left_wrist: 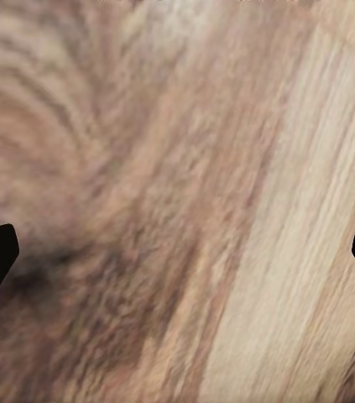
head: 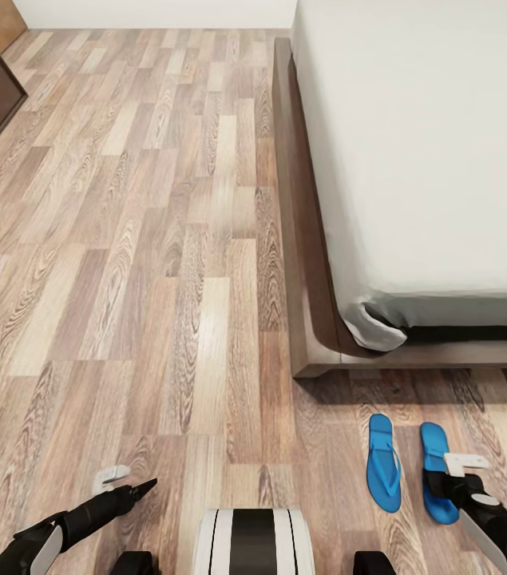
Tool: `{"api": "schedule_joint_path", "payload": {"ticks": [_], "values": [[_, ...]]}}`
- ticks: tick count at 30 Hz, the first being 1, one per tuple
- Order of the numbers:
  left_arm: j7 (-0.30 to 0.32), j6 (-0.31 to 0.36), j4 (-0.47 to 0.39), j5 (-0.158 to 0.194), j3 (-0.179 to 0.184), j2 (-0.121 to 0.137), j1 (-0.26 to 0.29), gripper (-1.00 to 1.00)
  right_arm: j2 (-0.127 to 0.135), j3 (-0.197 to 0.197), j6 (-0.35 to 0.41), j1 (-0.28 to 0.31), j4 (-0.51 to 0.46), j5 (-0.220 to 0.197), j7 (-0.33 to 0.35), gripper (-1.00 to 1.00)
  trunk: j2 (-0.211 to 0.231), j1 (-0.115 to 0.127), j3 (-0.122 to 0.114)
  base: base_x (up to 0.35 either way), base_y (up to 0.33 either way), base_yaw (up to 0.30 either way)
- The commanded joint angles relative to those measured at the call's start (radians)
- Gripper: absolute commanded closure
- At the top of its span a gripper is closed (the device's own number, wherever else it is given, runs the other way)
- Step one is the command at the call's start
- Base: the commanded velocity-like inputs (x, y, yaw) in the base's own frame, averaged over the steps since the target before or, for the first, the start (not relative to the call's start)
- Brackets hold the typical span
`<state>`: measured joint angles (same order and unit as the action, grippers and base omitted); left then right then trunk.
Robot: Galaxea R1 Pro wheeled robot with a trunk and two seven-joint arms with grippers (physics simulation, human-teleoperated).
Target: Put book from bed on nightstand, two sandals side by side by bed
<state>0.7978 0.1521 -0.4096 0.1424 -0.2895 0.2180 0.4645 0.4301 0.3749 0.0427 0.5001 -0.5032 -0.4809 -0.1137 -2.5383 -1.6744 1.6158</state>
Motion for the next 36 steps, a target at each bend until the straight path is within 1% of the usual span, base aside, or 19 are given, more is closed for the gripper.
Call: {"api": "schedule_joint_path", "payload": {"ticks": [1, 7, 17, 24, 36], "values": [[0.005, 0.01, 0.0, 0.006, -0.003, 0.0, 0.0, -1.0, -0.001, 0.008, 0.004, 0.0, -0.002, 0.0, -0.009, 1.0, 0.0, 0.0, 0.001, 0.0, 0.0, 0.0], [0.005, 0.01, 0.0, 0.006, -0.003, 0.0, 0.0, -1.0, -0.005, 0.009, 0.003, 0.0, -0.002, 0.009, -0.009, 1.0, 0.0, 0.0, 0.001, 0.0, 0.0, 0.0], [0.005, 0.01, 0.0, 0.006, -0.003, 0.0, 0.0, -1.0, -0.004, 0.009, 0.003, 0.0, -0.002, 0.01, -0.007, 1.0, 0.0, 0.0, 0.001, 0.0, 0.0, 0.0], [0.005, 0.01, 0.0, 0.006, -0.002, 0.0, 0.0, -1.0, -0.004, 0.009, 0.003, 0.001, -0.002, 0.01, -0.007, 1.0, -0.002, -0.003, 0.028, 0.0, 0.0, 0.0], [0.005, 0.01, 0.0, 0.006, -0.002, 0.0, 0.0, -1.0, -0.004, 0.009, 0.003, 0.001, -0.003, 0.01, -0.007, 1.0, -0.002, -0.003, 0.028, 0.0, 0.0, 0.0]]}}
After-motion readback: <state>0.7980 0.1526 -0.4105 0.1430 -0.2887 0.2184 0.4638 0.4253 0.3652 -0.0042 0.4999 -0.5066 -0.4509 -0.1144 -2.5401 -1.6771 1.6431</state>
